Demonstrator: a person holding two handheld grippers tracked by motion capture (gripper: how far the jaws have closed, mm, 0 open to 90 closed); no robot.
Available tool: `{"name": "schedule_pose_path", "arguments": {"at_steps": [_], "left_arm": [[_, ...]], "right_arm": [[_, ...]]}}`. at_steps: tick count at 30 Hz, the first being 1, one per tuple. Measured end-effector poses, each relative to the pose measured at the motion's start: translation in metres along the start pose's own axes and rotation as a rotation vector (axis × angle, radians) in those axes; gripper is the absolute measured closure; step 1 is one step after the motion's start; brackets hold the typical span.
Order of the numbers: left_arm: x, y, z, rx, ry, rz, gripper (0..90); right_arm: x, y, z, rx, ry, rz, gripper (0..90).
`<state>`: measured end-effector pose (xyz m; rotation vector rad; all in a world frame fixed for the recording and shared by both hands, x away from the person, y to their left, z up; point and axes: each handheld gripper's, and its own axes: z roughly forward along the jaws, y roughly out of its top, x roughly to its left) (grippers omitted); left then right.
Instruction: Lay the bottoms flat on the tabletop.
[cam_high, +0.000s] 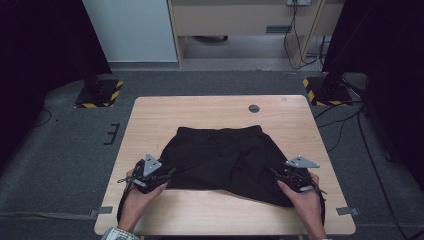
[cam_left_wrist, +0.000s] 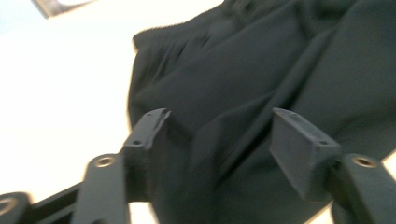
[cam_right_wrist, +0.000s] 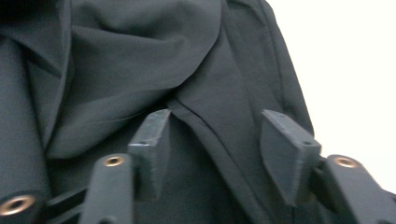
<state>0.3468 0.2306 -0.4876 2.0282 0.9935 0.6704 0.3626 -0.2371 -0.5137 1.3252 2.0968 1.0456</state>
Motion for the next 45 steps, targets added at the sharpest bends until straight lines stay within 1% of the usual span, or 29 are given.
{"name": "schedule_pose_path", "arguments": {"at_steps": [2,3,4,7,8,9,10,11,13,15,16,17,18,19,20,21,22,23,25,27,29,30,32,34,36,38,39,41,45], "left_arm": [[-0.010,0.007,0.004,0.005,-0.018,0.002,30.5],[-0.016,0.010,0.009,0.001,-0.044,-0.015,28.3],[-0.021,0.013,0.016,0.001,-0.077,-0.037,27.9],[-0.037,0.020,0.041,0.014,-0.122,-0.034,27.0],[-0.041,0.021,0.050,0.022,-0.149,-0.054,26.5],[-0.041,0.021,0.050,0.022,-0.149,-0.054,26.2],[-0.049,0.023,0.066,0.051,-0.179,-0.035,26.2],[-0.052,0.024,0.073,0.062,-0.182,-0.011,26.6],[-0.053,0.025,0.084,0.079,-0.234,-0.036,32.6],[-0.052,0.025,0.094,0.111,-0.227,-0.036,36.8],[-0.052,0.025,0.094,0.111,-0.227,-0.036,44.0],[-0.056,0.026,0.099,0.122,-0.210,0.024,47.8],[-0.058,0.028,0.099,0.125,-0.214,0.043,52.9],[-0.059,0.030,0.098,0.135,-0.212,0.049,60.8],[-0.060,0.031,0.097,0.142,-0.211,0.059,65.9],[-0.061,0.032,0.097,0.146,-0.209,0.068,75.1],[-0.061,0.032,0.097,0.146,-0.209,0.068,79.1],[-0.060,0.033,0.093,0.145,-0.221,0.030,84.0],[-0.059,0.034,0.082,0.126,-0.207,0.017,85.3],[-0.058,0.036,0.066,0.092,-0.213,0.002,85.7],[-0.059,0.036,0.050,0.077,-0.223,0.026,85.7],[-0.060,0.034,0.043,0.080,-0.227,0.043,85.7],[-0.061,0.024,0.032,0.108,-0.244,0.058,85.9],[-0.064,0.011,0.025,0.157,-0.266,0.061,86.1],[-0.065,0.000,0.017,0.195,-0.286,0.050,86.2],[-0.064,-0.009,0.009,0.202,-0.299,0.018,86.2],[-0.063,-0.012,0.005,0.208,-0.296,0.010,86.1],[-0.060,-0.018,0.001,0.214,-0.264,-0.002,86.1],[-0.051,-0.023,-0.007,0.208,-0.225,-0.037,86.1]], "right_arm": [[0.002,0.000,0.001,0.013,-0.002,-0.004,38.2],[0.002,0.000,0.001,0.016,0.000,-0.003,36.9],[0.002,0.000,0.001,0.010,-0.003,-0.003,35.9],[0.002,-0.001,0.001,0.019,0.001,-0.004,33.1],[0.003,-0.003,0.000,0.025,0.003,-0.001,32.9],[0.004,-0.005,0.000,0.022,0.003,-0.002,34.4],[0.006,-0.007,-0.002,0.023,0.017,-0.008,41.7],[0.007,-0.008,-0.003,0.024,0.027,-0.015,44.9],[0.009,-0.010,-0.007,0.020,0.023,-0.038,48.7],[0.009,-0.012,-0.015,0.007,0.016,-0.040,51.1],[0.008,-0.014,-0.020,0.004,0.009,-0.039,51.8],[0.006,-0.016,-0.025,-0.003,-0.001,-0.031,54.0],[0.004,-0.019,-0.030,-0.004,-0.003,-0.016,59.7],[0.001,-0.022,-0.034,-0.003,0.007,-0.003,64.1],[-0.001,-0.024,-0.037,-0.007,0.013,0.009,65.6],[-0.003,-0.026,-0.040,-0.008,0.012,0.018,68.0],[-0.004,-0.028,-0.043,-0.009,0.009,0.021,69.2],[-0.005,-0.029,-0.046,-0.016,0.005,0.028,70.1],[-0.006,-0.028,-0.050,-0.031,0.000,0.033,72.1],[-0.007,-0.027,-0.051,-0.043,0.003,0.036,72.7],[-0.008,-0.026,-0.048,-0.035,-0.006,0.032,73.8],[-0.008,-0.025,-0.047,-0.027,-0.013,0.036,73.9],[-0.012,-0.022,-0.044,-0.033,-0.021,0.041,73.8],[-0.014,-0.016,-0.041,-0.053,-0.029,0.052,73.5],[-0.015,-0.010,-0.037,-0.067,-0.040,0.050,72.2],[-0.016,-0.005,-0.032,-0.062,-0.044,0.039,70.4],[-0.015,-0.004,-0.028,-0.053,-0.041,0.031,69.4],[-0.015,-0.001,-0.019,-0.032,-0.035,0.030,67.7],[-0.016,0.005,-0.007,-0.029,-0.023,0.040,62.7]]}}
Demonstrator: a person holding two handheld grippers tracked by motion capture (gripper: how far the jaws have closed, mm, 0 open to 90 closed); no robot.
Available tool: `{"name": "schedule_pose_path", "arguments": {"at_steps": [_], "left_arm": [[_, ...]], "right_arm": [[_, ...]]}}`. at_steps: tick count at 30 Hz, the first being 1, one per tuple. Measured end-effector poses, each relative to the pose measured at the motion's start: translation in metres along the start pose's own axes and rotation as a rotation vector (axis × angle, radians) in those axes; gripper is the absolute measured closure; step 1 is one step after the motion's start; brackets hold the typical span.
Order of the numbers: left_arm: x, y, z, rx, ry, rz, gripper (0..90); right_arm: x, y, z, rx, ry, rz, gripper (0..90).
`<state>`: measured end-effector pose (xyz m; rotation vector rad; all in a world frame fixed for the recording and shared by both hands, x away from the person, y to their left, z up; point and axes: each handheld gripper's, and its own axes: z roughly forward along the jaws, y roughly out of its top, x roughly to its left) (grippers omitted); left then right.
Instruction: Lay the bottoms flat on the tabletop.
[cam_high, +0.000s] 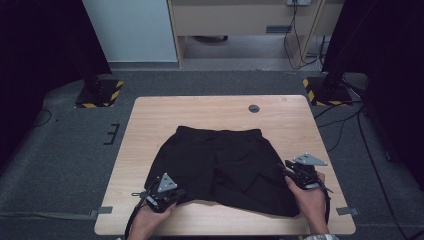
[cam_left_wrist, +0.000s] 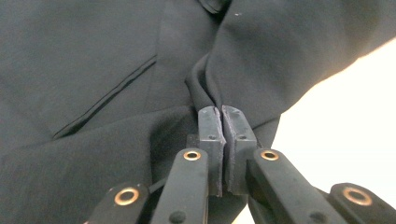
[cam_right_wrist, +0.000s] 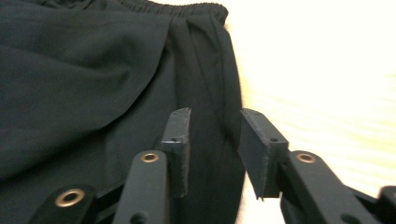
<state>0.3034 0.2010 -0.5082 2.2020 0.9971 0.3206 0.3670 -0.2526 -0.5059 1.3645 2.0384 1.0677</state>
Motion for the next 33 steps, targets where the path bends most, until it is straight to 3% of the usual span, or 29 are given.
{"name": "schedule_pose_path", "arguments": {"at_steps": [3,7,11,15,16,22,23,25,28,31,33], "left_arm": [[0.006,-0.002,-0.003,-0.001,0.029,-0.017,85.9],[0.010,-0.004,-0.003,0.005,0.022,-0.028,85.9],[0.005,-0.004,0.001,0.032,0.022,0.011,85.9],[0.011,-0.005,0.004,-0.007,0.033,0.012,81.2],[0.016,-0.003,0.002,-0.055,0.068,-0.007,72.3],[0.033,0.002,-0.022,-0.223,0.124,-0.076,39.6],[0.041,0.000,-0.028,-0.268,0.133,-0.107,38.7],[0.053,-0.004,-0.035,-0.302,0.147,-0.151,36.3],[0.072,-0.012,-0.039,-0.283,0.219,-0.192,34.1],[0.088,-0.018,-0.038,-0.252,0.277,-0.228,34.1],[0.096,-0.021,-0.034,-0.225,0.303,-0.237,35.4]], "right_arm": [[0.002,0.000,0.000,0.000,0.013,-0.002,56.5],[0.005,0.001,0.001,0.022,0.040,-0.022,52.2],[0.009,-0.004,0.010,0.084,0.063,-0.022,51.6],[0.012,-0.005,0.014,0.115,0.076,-0.033,51.7],[0.016,-0.007,0.017,0.146,0.071,-0.057,49.9],[0.021,-0.011,0.020,0.179,0.067,-0.090,46.2],[0.021,-0.012,0.020,0.174,0.069,-0.093,45.9],[0.023,-0.013,0.017,0.180,0.080,-0.090,45.4],[0.024,-0.016,0.012,0.186,0.080,-0.096,43.7],[0.027,-0.015,0.003,0.211,0.065,-0.071,44.5],[0.033,-0.011,-0.011,0.128,0.079,-0.055,45.1]]}}
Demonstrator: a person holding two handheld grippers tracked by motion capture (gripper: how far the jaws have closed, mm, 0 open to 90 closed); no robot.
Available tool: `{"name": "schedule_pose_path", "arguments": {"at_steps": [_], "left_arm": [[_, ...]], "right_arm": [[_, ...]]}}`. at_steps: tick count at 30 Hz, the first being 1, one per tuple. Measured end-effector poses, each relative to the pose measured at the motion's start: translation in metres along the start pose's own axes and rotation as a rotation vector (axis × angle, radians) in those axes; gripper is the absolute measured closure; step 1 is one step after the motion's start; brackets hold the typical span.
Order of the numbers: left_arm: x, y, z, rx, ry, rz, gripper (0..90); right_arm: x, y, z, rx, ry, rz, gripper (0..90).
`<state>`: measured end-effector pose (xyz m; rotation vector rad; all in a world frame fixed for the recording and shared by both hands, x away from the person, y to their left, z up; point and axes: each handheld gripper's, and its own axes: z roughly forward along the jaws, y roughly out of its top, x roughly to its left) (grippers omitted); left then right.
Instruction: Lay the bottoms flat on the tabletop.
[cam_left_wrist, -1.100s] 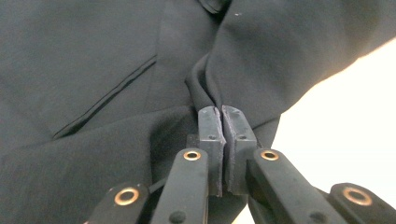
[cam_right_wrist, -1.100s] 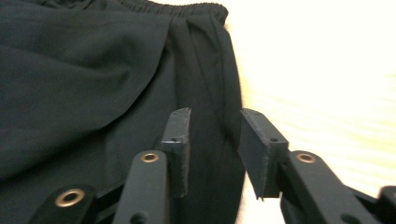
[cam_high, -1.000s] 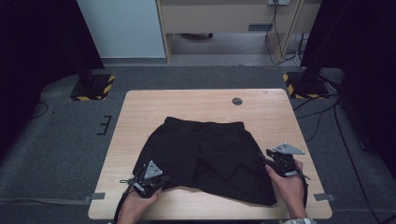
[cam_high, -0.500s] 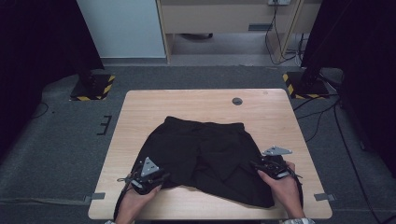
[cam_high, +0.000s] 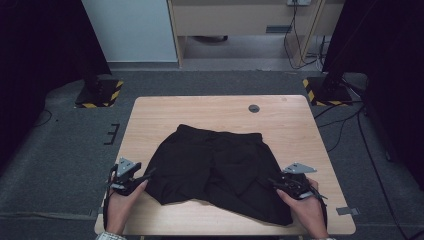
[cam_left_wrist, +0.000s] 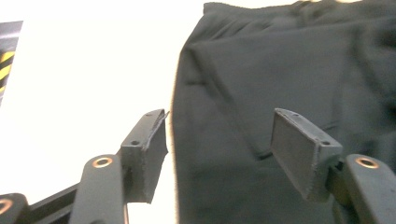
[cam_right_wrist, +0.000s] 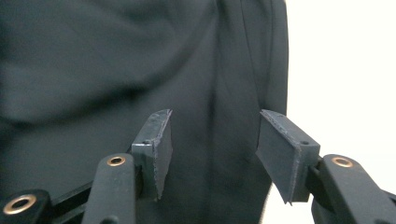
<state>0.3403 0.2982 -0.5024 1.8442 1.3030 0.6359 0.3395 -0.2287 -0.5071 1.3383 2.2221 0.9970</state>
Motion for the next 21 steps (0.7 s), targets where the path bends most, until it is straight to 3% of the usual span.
{"name": "schedule_pose_path", "arguments": {"at_steps": [2,4,5,7,8,9,11,12,16,21], "left_arm": [[0.005,-0.002,0.007,0.030,0.005,-0.017,35.7],[0.007,-0.003,0.010,0.043,0.012,-0.028,37.4],[0.011,-0.006,0.015,0.066,0.028,-0.040,38.0],[0.012,-0.009,0.019,0.087,0.036,-0.050,39.8],[0.012,-0.009,0.019,0.087,0.036,-0.050,42.0],[0.011,-0.011,0.021,0.114,0.026,-0.031,43.7],[0.008,-0.014,0.023,0.161,0.035,-0.002,47.8],[0.006,-0.015,0.023,0.151,0.042,0.003,48.8],[0.001,-0.018,0.017,0.167,0.043,-0.017,51.6],[-0.013,-0.020,0.009,0.195,0.003,0.002,53.2]], "right_arm": [[0.007,0.000,-0.011,-0.055,0.001,0.001,44.8],[0.013,-0.004,-0.011,-0.026,-0.023,-0.039,49.5],[0.016,-0.007,-0.009,-0.008,-0.024,-0.064,60.4],[0.019,-0.010,-0.005,0.009,0.007,-0.101,70.4],[0.019,-0.010,-0.005,0.009,0.007,-0.101,70.4],[0.020,-0.013,-0.001,0.049,0.013,-0.112,74.3],[0.020,-0.014,0.005,0.079,0.013,-0.115,74.5],[0.019,-0.014,0.007,0.074,0.019,-0.111,74.4],[0.012,-0.018,0.004,0.059,0.023,-0.107,74.7],[-0.006,-0.020,-0.001,0.068,-0.016,-0.082,74.4]]}}
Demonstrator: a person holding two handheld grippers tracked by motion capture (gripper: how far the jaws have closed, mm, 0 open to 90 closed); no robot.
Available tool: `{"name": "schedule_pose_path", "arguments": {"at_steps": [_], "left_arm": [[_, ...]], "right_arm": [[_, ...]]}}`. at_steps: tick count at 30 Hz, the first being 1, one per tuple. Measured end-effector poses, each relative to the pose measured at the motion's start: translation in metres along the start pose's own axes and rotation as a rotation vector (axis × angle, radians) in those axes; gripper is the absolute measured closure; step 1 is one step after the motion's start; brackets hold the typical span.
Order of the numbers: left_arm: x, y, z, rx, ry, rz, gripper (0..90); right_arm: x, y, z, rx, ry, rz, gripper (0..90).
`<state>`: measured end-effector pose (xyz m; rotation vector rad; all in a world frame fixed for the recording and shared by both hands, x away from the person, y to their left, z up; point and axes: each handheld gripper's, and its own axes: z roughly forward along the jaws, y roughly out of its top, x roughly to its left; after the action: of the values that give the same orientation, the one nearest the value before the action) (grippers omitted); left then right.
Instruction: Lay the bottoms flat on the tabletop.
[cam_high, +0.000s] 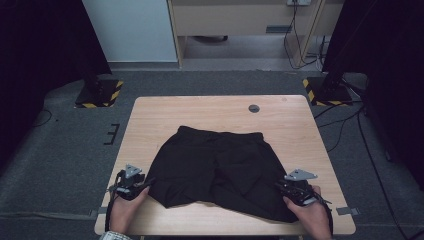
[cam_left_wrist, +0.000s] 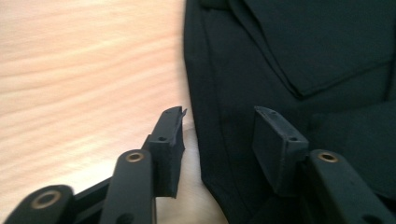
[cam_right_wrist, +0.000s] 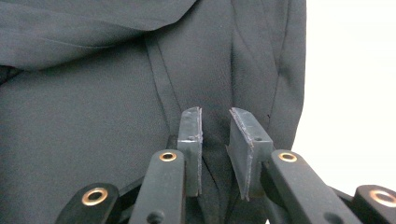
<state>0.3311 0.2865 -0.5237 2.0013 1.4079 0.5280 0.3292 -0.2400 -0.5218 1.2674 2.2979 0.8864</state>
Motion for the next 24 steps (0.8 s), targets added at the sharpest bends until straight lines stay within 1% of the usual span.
{"name": "schedule_pose_path", "arguments": {"at_steps": [1,2,3,4,6,8,9,10,11,12,13,14,15,16,17,19,20,21,22,23,24], "left_arm": [[-0.003,0.001,0.000,0.008,0.001,0.019,53.7],[-0.006,0.002,0.000,0.014,0.003,0.024,54.1],[-0.007,0.003,0.001,0.020,0.002,0.023,55.2],[-0.009,0.004,0.001,0.025,0.000,0.026,55.7],[-0.012,0.005,0.001,0.042,-0.002,0.043,56.1],[-0.014,0.004,-0.001,0.048,-0.012,0.065,56.7],[-0.013,0.003,-0.002,0.050,-0.019,0.069,56.6],[-0.013,0.003,-0.003,0.052,-0.017,0.068,56.5],[-0.012,0.003,-0.003,0.053,-0.005,0.071,55.8],[-0.011,0.003,-0.004,0.047,0.018,0.075,54.0],[-0.010,0.004,-0.004,0.039,0.047,0.085,51.7],[-0.009,0.005,-0.005,0.022,0.064,0.091,48.9],[-0.007,0.007,-0.005,0.003,0.066,0.085,46.4],[-0.005,0.009,-0.006,-0.019,0.064,0.070,43.5],[-0.003,0.011,-0.006,-0.039,0.060,0.055,40.8],[0.003,0.014,-0.005,-0.061,0.050,0.036,34.8],[0.006,0.015,-0.004,-0.070,0.042,0.019,29.7],[0.009,0.015,-0.003,-0.073,0.035,0.002,26.5],[0.012,0.015,-0.002,-0.080,0.031,-0.007,23.7],[0.014,0.015,-0.002,-0.088,0.037,-0.010,20.8],[0.016,0.015,-0.002,-0.099,0.046,-0.011,18.2]], "right_arm": [[-0.001,0.000,0.000,0.005,-0.003,-0.009,74.3],[-0.004,0.001,0.000,0.007,-0.007,-0.027,74.2],[-0.005,0.001,0.000,0.007,-0.008,-0.033,74.0],[-0.006,0.002,0.001,0.006,-0.008,-0.024,73.7],[-0.008,0.003,0.003,0.003,-0.015,-0.030,72.8],[-0.011,0.005,0.005,-0.003,-0.021,-0.032,72.6],[-0.012,0.005,0.006,-0.007,-0.029,-0.028,72.5],[-0.014,0.005,0.007,-0.012,-0.031,-0.015,72.2],[-0.016,0.005,0.007,-0.013,-0.032,-0.009,71.6],[-0.016,0.005,0.008,-0.018,-0.046,-0.010,70.8],[-0.015,0.005,0.008,-0.020,-0.055,-0.014,70.8],[-0.013,0.005,0.008,-0.019,-0.068,-0.030,69.6],[-0.010,0.006,0.007,-0.016,-0.081,-0.045,66.5],[-0.009,0.006,0.007,-0.015,-0.083,-0.052,60.9],[-0.008,0.007,0.007,-0.023,-0.085,-0.052,56.2],[-0.008,0.010,0.006,-0.056,-0.102,-0.040,51.0],[-0.009,0.012,0.005,-0.081,-0.119,-0.030,46.1],[-0.009,0.014,0.004,-0.099,-0.131,-0.021,41.9],[-0.009,0.015,0.003,-0.115,-0.141,-0.017,36.9],[-0.008,0.016,0.003,-0.123,-0.154,-0.008,32.7],[-0.008,0.017,0.003,-0.135,-0.154,-0.011,29.1]]}}
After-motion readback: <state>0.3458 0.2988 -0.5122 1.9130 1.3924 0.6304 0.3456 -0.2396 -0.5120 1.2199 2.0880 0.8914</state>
